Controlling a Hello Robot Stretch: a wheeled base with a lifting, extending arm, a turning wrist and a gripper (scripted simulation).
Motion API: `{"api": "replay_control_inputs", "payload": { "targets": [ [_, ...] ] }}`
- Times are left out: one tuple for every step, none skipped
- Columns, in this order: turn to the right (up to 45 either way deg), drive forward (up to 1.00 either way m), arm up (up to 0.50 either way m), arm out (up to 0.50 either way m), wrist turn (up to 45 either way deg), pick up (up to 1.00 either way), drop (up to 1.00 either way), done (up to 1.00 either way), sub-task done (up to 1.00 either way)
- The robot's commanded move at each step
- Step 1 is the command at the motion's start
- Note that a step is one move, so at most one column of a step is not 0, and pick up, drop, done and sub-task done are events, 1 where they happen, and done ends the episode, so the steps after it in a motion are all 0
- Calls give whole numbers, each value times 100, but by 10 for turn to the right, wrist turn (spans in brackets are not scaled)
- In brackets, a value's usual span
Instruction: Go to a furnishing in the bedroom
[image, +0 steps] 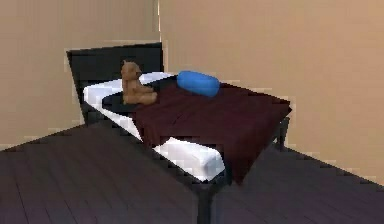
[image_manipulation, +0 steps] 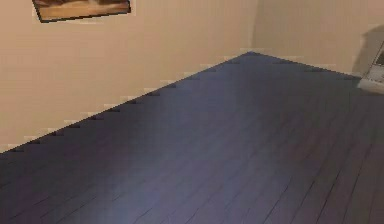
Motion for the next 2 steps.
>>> {"api": "replay_control_inputs", "payload": {
  "targets": [
    [0, 25, 0, 0, 0, 0, 0, 0, 0],
    [0, 0, 0, 0, 0, 0, 0, 100, 0]
  ]
}}
